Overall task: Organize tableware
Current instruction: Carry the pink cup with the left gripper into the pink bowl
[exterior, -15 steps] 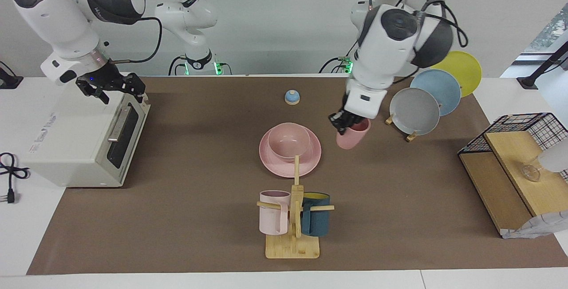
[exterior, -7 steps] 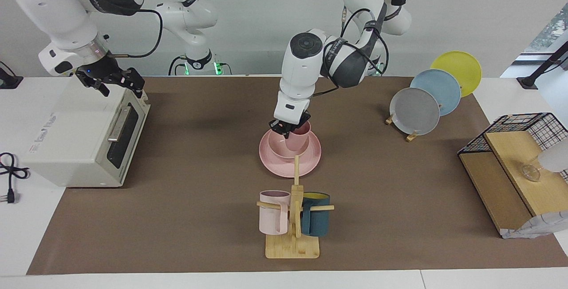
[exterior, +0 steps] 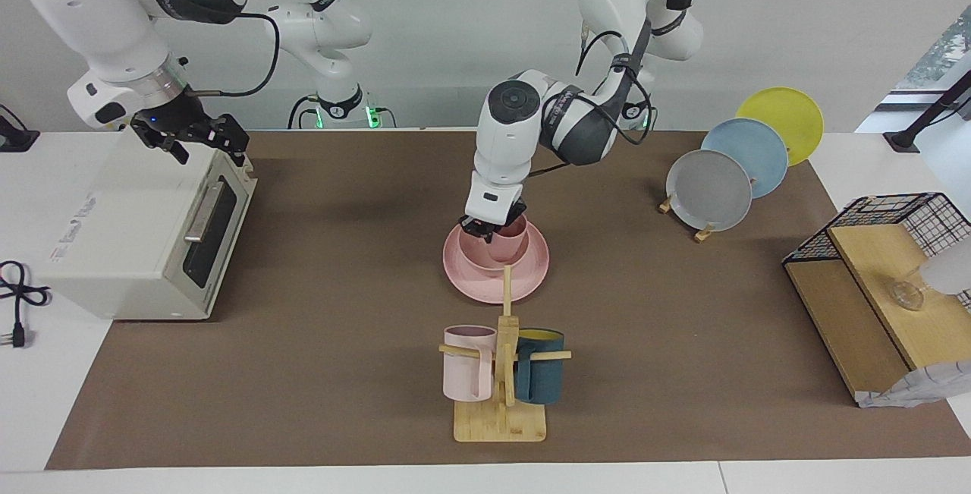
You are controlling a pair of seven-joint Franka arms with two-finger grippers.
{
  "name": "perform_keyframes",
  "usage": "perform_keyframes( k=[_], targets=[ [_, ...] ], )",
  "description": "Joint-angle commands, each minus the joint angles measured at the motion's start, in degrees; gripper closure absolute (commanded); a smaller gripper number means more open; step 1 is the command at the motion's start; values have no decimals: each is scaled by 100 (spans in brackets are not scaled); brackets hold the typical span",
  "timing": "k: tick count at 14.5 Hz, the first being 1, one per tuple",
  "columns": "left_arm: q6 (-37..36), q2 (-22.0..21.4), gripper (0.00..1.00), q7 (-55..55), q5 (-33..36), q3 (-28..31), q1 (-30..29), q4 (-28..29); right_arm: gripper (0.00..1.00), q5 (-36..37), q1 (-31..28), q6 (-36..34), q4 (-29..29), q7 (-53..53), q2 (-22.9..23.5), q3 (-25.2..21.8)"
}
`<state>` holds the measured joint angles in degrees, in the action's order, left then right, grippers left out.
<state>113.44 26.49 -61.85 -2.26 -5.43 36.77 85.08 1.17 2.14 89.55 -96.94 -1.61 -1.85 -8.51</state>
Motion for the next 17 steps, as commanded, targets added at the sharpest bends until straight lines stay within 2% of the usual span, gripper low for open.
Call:
perform_keyframes(
  k=[1, 4, 5, 6, 8, 10, 14, 17],
  targets=[
    [239, -109, 100, -100, 94, 77, 111, 333, 0, -82, -3, -35, -27, 65, -96, 34],
    [248, -109, 100, -91, 94, 69, 111, 342, 0, -170, -3, -8, 17, 65, -96, 235],
    [222, -109, 62, -91, 103, 77, 111, 325, 0, -144, -11, -8, 17, 56, -96, 297],
    [109, -118, 1, -82, 138, 86, 102, 281, 0, -135, -11, -8, 17, 56, -96, 306],
    [-111, -223, 0, -38, 191, 95, 32, 237, 0, -117, -11, -8, 26, 47, -96, 306],
    [-523, -565, 0, 285, 182, 121, -151, 150, 0, -126, -11, -8, 17, -49, -96, 306],
    [-1332, -1487, 0, 1365, 94, 121, -1196, 114, 0, -188, -38, -34, 9, -32, -105, 289],
    [-1973, -2050, 0, 2961, 94, 121, -2285, 131, 0, -179, -38, -61, 0, -32, -114, 288]
  ],
)
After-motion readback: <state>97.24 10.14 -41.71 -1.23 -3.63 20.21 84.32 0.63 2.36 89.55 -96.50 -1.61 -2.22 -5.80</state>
